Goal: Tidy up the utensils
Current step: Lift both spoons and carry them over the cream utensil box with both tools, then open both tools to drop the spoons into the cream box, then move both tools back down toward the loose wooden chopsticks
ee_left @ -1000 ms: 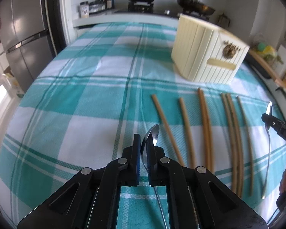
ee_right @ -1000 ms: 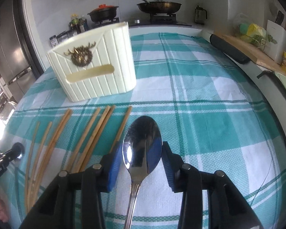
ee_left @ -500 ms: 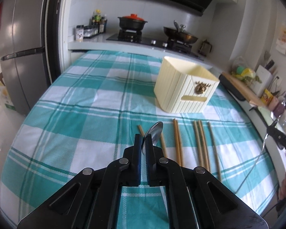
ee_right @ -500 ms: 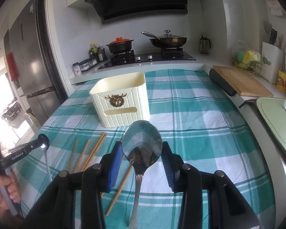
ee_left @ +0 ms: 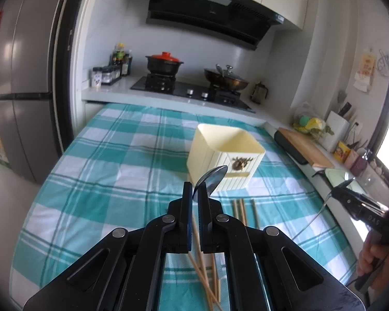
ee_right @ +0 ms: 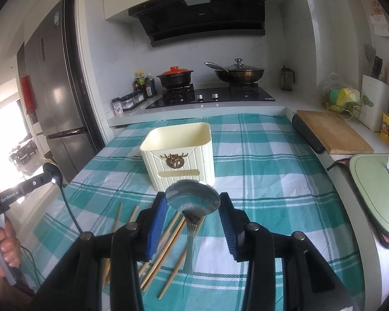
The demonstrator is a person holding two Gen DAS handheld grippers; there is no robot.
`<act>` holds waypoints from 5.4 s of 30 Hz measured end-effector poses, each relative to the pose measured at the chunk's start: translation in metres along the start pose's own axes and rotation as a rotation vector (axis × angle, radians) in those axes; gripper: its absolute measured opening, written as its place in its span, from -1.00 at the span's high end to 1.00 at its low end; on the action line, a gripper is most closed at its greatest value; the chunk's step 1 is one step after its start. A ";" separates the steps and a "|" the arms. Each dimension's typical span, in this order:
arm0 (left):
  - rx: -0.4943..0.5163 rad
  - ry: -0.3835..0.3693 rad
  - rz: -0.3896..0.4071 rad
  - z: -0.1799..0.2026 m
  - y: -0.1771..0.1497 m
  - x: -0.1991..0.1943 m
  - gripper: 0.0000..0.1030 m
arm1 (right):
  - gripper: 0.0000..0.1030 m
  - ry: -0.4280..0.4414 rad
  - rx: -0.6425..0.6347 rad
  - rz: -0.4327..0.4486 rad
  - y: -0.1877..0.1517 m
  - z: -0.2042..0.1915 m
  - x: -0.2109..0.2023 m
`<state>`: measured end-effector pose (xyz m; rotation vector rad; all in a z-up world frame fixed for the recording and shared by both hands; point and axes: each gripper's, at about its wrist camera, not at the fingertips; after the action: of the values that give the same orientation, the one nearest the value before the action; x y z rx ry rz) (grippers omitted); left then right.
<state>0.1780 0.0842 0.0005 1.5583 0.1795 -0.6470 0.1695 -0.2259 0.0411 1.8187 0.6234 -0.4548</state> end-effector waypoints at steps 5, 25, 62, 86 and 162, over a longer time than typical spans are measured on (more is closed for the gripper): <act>0.006 -0.024 0.025 0.001 0.019 0.002 0.98 | 0.20 0.014 -0.015 0.009 0.014 -0.006 0.001; 0.089 0.017 0.115 -0.003 0.177 0.114 0.97 | 0.20 0.097 -0.034 0.073 0.193 -0.054 0.087; 0.200 0.209 0.013 0.035 0.078 0.079 -0.99 | -0.37 -0.027 -0.143 -0.094 0.125 -0.030 0.094; 0.110 0.257 -0.120 0.084 -0.076 -0.018 -0.99 | -0.52 -0.251 -0.096 0.043 -0.075 -0.019 -0.029; 0.106 0.311 -0.471 0.011 -0.130 0.105 -0.99 | -0.43 -0.221 -0.077 -0.344 -0.123 -0.003 0.120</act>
<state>0.1976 0.0603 -0.1643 1.7284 0.7735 -0.7833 0.1882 -0.1687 -0.1202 1.5645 0.7909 -0.8385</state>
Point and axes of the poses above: each gripper's, at about its wrist camera, not at the fingertips, and x roughly the way its jaws point, z to its right, y to its top, and after that the axes turned 14 degrees about x, right-handed
